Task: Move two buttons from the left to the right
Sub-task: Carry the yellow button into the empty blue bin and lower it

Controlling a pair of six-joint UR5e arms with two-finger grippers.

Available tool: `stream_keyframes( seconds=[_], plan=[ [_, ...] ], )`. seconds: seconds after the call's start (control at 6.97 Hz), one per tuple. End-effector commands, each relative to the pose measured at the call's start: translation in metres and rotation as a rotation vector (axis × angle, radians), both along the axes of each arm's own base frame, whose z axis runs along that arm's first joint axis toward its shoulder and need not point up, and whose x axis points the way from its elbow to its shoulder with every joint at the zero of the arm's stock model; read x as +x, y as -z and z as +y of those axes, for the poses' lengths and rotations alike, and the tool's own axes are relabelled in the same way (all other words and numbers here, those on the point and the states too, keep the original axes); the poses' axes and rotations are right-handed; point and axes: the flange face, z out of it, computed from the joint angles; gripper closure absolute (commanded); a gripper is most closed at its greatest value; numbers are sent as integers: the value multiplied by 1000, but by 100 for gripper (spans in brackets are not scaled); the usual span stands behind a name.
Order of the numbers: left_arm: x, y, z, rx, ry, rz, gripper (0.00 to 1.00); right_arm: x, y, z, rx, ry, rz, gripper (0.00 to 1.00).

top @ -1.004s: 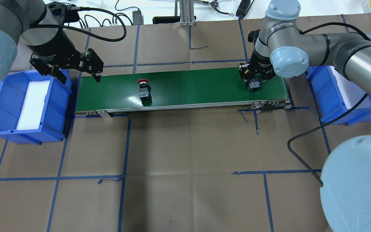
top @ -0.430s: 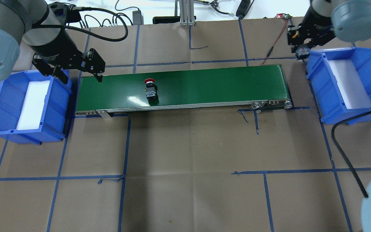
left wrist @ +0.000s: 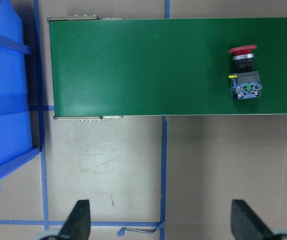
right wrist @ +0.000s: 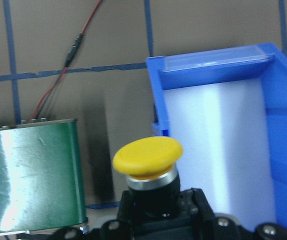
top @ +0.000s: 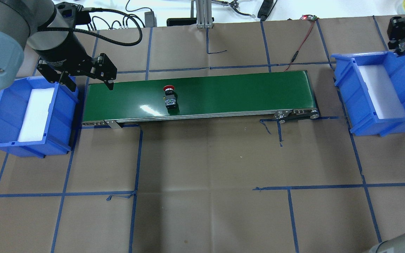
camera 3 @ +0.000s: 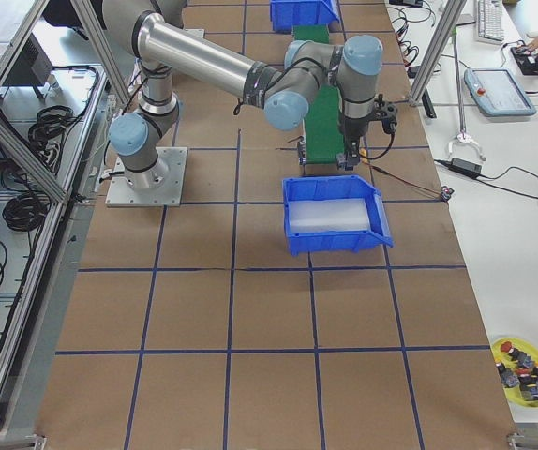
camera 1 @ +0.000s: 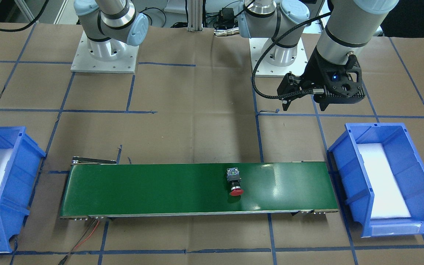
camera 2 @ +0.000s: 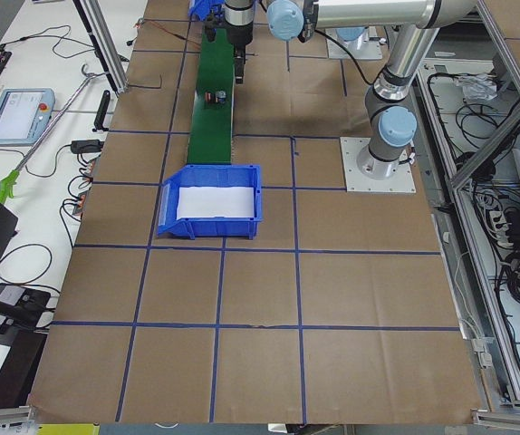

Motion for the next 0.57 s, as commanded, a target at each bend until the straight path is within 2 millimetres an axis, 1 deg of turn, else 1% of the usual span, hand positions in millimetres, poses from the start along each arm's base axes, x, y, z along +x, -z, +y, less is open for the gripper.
stream_keyframes(
  seconds=[0.0, 0.14, 0.29, 0.43],
  plan=[
    [0, 0, 0, 0, 2, 0, 0, -29, 56, 14, -12, -37, 26, 96],
    [0, 1, 0, 2, 2, 0, 0, -25, 87, 24, -33, -32, 38, 96],
    [0, 0, 0, 0, 2, 0, 0, -23, 113, 32, -50, -25, 42, 96],
    [0, 0, 0, -1, 2, 0, 0, -23, 131, 40, -22, -17, 27, 96]
  ],
)
